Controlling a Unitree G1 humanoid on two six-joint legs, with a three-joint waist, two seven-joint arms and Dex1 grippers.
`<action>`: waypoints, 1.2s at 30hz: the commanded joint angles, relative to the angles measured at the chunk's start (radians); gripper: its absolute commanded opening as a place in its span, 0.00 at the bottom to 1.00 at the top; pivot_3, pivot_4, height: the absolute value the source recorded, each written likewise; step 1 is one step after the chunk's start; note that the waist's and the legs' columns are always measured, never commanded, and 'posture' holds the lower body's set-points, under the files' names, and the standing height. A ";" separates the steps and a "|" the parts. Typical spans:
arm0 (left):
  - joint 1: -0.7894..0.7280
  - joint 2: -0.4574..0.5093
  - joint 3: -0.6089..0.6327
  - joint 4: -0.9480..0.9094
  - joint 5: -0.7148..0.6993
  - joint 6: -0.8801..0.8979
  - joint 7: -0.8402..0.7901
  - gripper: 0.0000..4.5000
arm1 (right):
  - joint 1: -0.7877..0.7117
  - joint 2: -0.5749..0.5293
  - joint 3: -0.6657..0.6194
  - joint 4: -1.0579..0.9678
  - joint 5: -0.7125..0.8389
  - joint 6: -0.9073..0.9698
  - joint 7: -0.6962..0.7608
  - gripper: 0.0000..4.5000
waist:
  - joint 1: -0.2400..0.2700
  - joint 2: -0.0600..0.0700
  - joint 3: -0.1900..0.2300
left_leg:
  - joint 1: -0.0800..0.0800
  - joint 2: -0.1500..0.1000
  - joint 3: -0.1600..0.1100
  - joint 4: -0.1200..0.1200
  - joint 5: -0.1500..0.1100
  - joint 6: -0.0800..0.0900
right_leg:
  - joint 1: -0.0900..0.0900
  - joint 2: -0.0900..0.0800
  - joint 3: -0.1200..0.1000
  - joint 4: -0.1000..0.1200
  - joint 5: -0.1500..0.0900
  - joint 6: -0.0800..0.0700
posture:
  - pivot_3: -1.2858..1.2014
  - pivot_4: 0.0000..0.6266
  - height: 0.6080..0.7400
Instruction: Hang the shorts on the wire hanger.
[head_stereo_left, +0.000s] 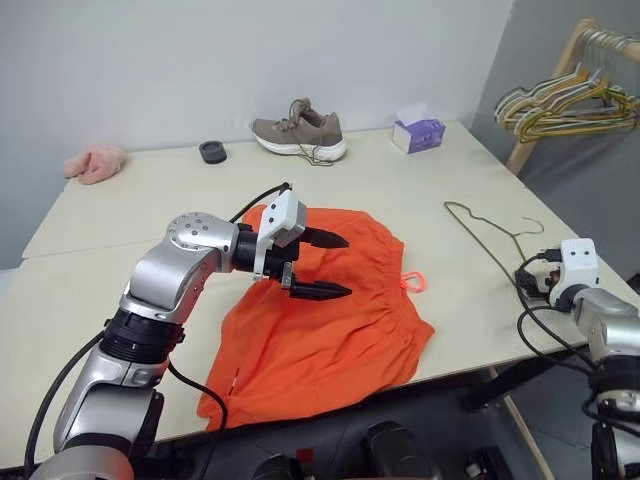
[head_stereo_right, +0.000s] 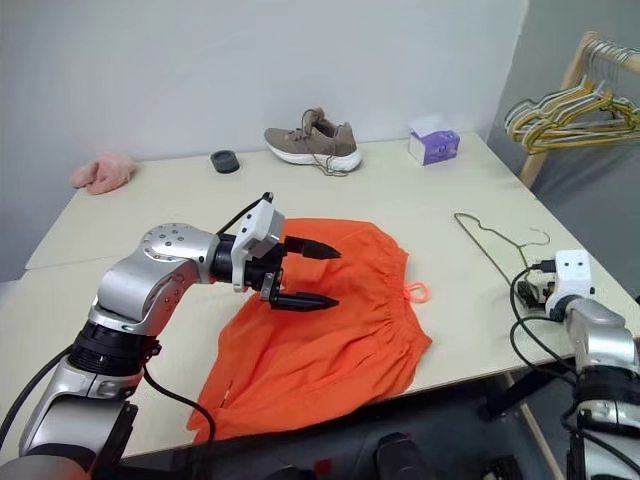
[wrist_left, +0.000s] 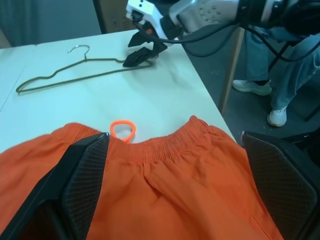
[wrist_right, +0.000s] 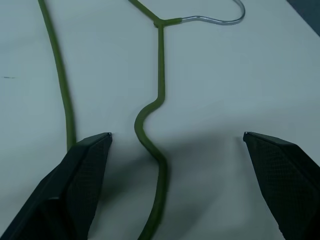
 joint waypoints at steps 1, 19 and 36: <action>-0.025 0.001 0.010 -0.008 0.004 -0.019 -0.011 0.99 | -0.089 -0.026 0.046 0.122 -0.032 0.021 0.071 1.00 | -0.004 0.000 0.000 | 0.000 0.000 0.000 0.000 0.000 0.000 | 0.000 0.000 0.000 0.000 0.000 0.000 | 0.41 0.10 1.00; -0.004 0.007 0.022 -0.004 0.024 -0.036 -0.009 1.00 | -0.094 -0.004 0.155 0.291 -0.117 0.040 0.119 0.00 | 0.010 -0.026 -0.022 | 0.006 0.001 -0.010 0.000 -0.001 -0.001 | 0.013 0.000 -0.006 -0.007 0.000 0.000 | 0.41 0.08 1.00; -0.193 0.008 0.131 0.501 0.186 -0.197 0.205 1.00 | 0.108 -0.121 0.179 -0.382 -0.248 -0.458 0.099 0.00 | 0.008 -0.007 -0.011 | 0.000 0.000 -0.005 0.000 -0.001 -0.001 | 0.003 -0.001 -0.001 -0.001 0.000 0.001 | 0.40 0.09 1.00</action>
